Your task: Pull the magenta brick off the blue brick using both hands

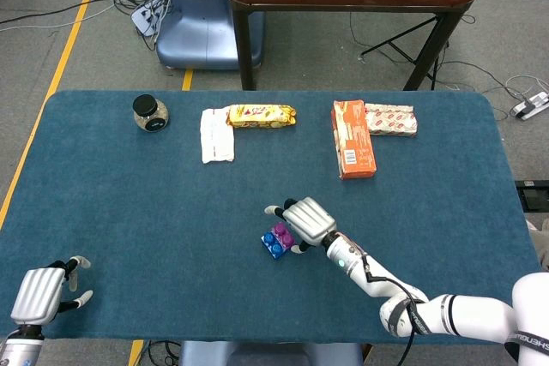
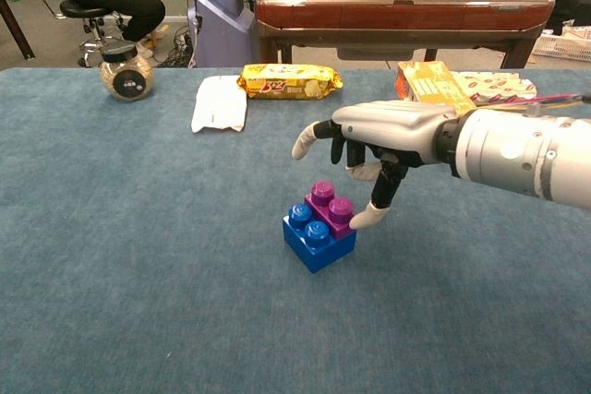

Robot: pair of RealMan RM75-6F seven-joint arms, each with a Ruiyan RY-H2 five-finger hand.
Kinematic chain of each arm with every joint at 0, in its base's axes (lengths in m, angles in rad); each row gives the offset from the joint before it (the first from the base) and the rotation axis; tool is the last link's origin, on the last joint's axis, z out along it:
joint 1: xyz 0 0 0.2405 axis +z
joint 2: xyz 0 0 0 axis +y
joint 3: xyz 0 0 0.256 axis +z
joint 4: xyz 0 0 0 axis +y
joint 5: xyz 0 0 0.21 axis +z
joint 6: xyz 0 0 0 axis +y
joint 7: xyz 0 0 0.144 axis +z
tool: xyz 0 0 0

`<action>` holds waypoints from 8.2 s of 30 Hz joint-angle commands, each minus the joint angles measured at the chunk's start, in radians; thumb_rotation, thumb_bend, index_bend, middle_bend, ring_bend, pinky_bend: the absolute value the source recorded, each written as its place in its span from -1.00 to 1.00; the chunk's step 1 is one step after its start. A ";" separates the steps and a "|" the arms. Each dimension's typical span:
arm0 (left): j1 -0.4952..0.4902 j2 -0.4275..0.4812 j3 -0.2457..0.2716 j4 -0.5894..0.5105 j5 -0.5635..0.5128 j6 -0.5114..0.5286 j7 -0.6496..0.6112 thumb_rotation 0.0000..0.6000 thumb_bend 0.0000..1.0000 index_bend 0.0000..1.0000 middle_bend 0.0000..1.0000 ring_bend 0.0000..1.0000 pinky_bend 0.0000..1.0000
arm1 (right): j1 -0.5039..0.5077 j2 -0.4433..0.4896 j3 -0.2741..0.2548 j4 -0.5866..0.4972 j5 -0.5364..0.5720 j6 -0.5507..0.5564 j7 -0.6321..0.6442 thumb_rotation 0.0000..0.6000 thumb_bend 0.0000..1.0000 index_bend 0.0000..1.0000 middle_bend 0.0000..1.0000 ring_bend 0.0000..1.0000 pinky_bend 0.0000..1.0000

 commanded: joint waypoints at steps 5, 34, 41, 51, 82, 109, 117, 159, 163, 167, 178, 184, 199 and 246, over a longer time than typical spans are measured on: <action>0.000 0.000 0.000 -0.001 0.002 0.001 0.000 1.00 -0.83 0.06 0.35 0.09 0.43 | 0.034 0.016 -0.015 -0.014 0.072 -0.019 -0.031 1.00 -1.00 -0.45 1.00 1.00 1.00; -0.002 0.005 -0.001 -0.009 0.004 0.002 0.004 1.00 -0.83 0.06 0.35 0.09 0.43 | 0.102 -0.007 -0.063 0.011 0.174 0.002 -0.038 1.00 -0.91 -0.09 1.00 1.00 1.00; -0.003 0.005 -0.001 -0.011 0.004 0.000 0.008 1.00 -0.84 0.06 0.35 0.09 0.43 | 0.098 -0.009 -0.070 0.022 0.150 0.010 -0.012 1.00 -0.81 0.17 1.00 1.00 1.00; -0.012 0.007 -0.005 -0.024 0.011 -0.001 0.015 1.00 -0.84 0.05 0.35 0.09 0.43 | 0.069 0.019 -0.058 0.010 0.089 0.028 0.087 1.00 -0.73 0.27 1.00 1.00 1.00; -0.322 -0.148 -0.201 -0.473 -0.137 -0.266 0.323 1.00 -0.96 -0.60 0.68 0.26 0.66 | 0.049 0.170 0.077 -0.106 -0.024 0.101 0.279 1.00 -0.70 0.30 1.00 1.00 1.00; -0.550 -0.288 -0.445 -0.674 -0.876 -0.206 0.526 0.81 -1.00 -0.44 1.00 0.97 1.00 | 0.101 0.059 0.091 -0.032 -0.013 0.110 0.276 1.00 -0.70 0.32 1.00 1.00 1.00; -0.585 -0.289 -0.452 -0.675 -0.931 -0.189 0.493 0.82 -1.00 -0.44 1.00 0.99 1.00 | 0.114 -0.007 0.102 0.011 -0.021 0.151 0.257 1.00 -0.71 0.33 1.00 1.00 1.00; -0.619 -0.345 -0.395 -0.588 -0.888 -0.104 0.392 0.99 -1.00 -0.18 1.00 1.00 1.00 | 0.114 -0.118 0.116 0.080 -0.026 0.174 0.294 1.00 -0.69 0.36 1.00 1.00 1.00; -0.617 -0.354 -0.396 -0.584 -0.877 -0.096 0.380 0.98 -1.00 -0.13 1.00 1.00 1.00 | 0.114 -0.125 0.116 0.084 -0.029 0.172 0.300 1.00 -0.69 0.36 1.00 1.00 1.00; -0.611 -0.361 -0.398 -0.579 -0.866 -0.086 0.367 0.99 -1.00 -0.05 1.00 1.00 1.00 | 0.114 -0.128 0.116 0.087 -0.032 0.169 0.306 1.00 -0.69 0.36 1.00 1.00 1.00; -0.608 -0.365 -0.388 -0.567 -0.860 -0.084 0.376 1.00 -1.00 0.18 1.00 1.00 1.00 | 0.108 -0.136 0.119 0.098 -0.047 0.169 0.337 1.00 -0.67 0.39 1.00 1.00 1.00; -0.607 -0.372 -0.384 -0.557 -0.848 -0.077 0.382 1.00 -1.00 0.28 1.00 1.00 1.00 | 0.105 -0.137 0.121 0.104 -0.053 0.164 0.360 1.00 -0.63 0.41 1.00 1.00 1.00; -0.607 -0.385 -0.375 -0.543 -0.842 -0.081 0.396 1.00 -1.00 0.38 1.00 1.00 1.00 | 0.088 -0.121 0.122 0.103 -0.089 0.146 0.468 1.00 -0.61 0.43 1.00 1.00 1.00; -0.538 -0.384 -0.150 -0.375 -0.569 -0.017 0.538 1.00 -1.00 -0.85 0.93 0.72 1.00 | -0.027 0.024 -0.029 0.115 -0.089 0.133 0.308 1.00 -1.00 -0.95 0.73 0.91 0.97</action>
